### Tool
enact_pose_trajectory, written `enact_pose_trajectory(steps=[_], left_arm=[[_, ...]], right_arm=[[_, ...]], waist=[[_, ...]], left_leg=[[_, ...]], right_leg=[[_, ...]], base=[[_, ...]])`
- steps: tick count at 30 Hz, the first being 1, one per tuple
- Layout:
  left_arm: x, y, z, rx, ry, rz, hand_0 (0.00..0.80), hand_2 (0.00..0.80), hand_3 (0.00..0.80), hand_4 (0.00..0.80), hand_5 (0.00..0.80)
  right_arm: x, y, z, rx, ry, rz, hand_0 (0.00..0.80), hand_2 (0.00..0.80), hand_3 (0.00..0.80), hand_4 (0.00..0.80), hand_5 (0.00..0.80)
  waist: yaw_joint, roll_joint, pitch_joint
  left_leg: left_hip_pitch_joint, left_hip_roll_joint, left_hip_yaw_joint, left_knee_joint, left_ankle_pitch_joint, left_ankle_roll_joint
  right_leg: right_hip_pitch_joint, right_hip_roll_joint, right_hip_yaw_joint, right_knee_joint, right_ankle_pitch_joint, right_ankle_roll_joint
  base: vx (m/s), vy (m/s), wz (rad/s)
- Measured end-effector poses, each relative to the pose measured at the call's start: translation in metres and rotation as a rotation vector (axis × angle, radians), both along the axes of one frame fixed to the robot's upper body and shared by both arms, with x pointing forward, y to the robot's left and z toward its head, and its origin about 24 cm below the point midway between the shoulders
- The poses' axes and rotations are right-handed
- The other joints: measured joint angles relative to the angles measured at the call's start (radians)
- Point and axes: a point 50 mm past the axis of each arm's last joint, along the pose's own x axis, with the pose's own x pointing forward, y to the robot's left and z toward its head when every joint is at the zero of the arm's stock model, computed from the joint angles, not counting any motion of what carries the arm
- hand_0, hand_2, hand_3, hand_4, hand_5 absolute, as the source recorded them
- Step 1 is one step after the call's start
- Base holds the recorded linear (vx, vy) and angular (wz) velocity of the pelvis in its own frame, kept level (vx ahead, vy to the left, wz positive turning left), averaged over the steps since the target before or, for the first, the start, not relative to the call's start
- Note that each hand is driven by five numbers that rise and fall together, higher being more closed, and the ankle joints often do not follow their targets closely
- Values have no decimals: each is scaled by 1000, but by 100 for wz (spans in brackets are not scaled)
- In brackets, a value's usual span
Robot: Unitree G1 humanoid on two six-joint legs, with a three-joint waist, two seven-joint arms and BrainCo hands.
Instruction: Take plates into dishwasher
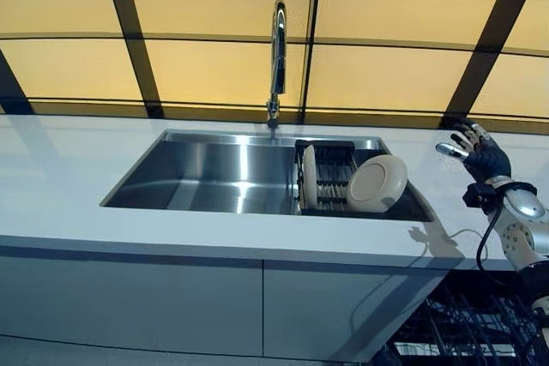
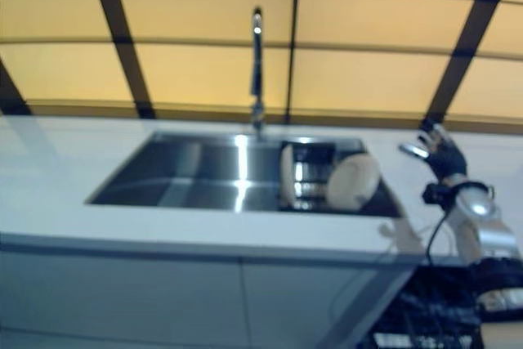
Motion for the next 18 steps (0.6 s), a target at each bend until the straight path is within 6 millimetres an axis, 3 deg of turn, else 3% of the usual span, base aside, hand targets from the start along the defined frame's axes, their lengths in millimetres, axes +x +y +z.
enact_pose_trajectory(steps=[2, 4, 6, 7, 8, 9, 11, 13, 16, 18], left_arm=[[-8, 2, -1, 5, 24, 12, 0, 0, 0, 0, 0], [-13, 5, -1, 13, 40, 45, 0, 0, 0, 0, 0], [-14, 7, 0, 20, 42, 66, 0, 0, 0, 0, 0], [-16, 2, -2, 5, 41, 83, 0, 0, 0, 0, 0], [-20, -5, -5, -12, 47, 85, 0, 0, 0, 0, 0], [-23, -7, -6, -19, 48, 89, 0, 0, 0, 0, 0], [-23, -4, -5, -14, 34, 87, 0, 0, 0, 0, 0], [-11, -5, -3, -12, -1, 77, 0, 0, 0, 0, 0], [2, -8, -2, -20, -23, 59, 0, 0, 0, 0, 0], [10, -8, 0, -19, -43, 64, 0, 0, 0, 0, 0]], right_arm=[[2, -1, 6, -2, -17, -30, 0, 0, 0, 0, 0], [5, -5, 14, -3, -35, -77, 0, 0, 0, 0, 0], [6, -5, 16, -17, -36, -98, 0, 0, 0, 0, 0], [7, -8, 18, -22, -32, -121, 0, 0, 0, 0, 0], [10, -6, 22, -32, -40, -133, 0, 0, 0, 0, 0], [11, -4, 18, -46, -26, -136, 0, 0, 0, 0, 0], [14, 2, 7, -72, 16, -126, 0, 0, 0, 0, 0], [17, 6, 1, -102, 60, -115, 0, 0, 0, 0, 0], [18, 6, 1, -111, 98, -108, 0, 0, 0, 0, 0], [17, 4, 4, -126, 97, -85, 0, 0, 0, 0, 0]], waist=[[0, 0, 0], [9, -8, -6], [40, -47, -9], [71, -68, -13], [110, -72, -6], [114, -80, -2], [112, -68, -8], [139, -74, 2], [128, -63, -2], [131, -46, -15]], left_leg=[[0, 8, 6, 8, -3, -2], [-33, 12, 0, 82, -36, -22], [-154, -22, -2, 322, -37, -42], [-282, -50, -5, 566, 31, -60], [-346, -73, -11, 723, 109, -50], [-369, -68, 0, 709, 73, -47], [-394, -30, 19, 486, 73, -53], [-421, -27, 34, 305, 109, -35], [-380, -28, 49, 147, 172, 3], [-364, -37, 52, 112, 196, 8]], right_leg=[[-20, 5, -11, 37, -22, 1], [-48, 17, -4, 83, -65, -18], [-31, 19, 18, 37, -66, -23], [12, 6, 45, -30, -57, -42], [50, -7, 63, -65, -35, -66], [99, -13, 63, -110, -3, -58], [130, 6, 54, -142, -1, -59], [130, 7, 70, -148, 0, -65], [173, 15, 39, -186, 7, -49], [179, 17, 43, -185, -1, -28]], base=[[71, -112, -4], [79, -94, -11], [104, -55, -35], [106, 64, -63], [190, 118, -60], [169, 128, -34], [196, 112, -17], [114, 124, -61], [119, 160, -30], [81, 98, -53]])
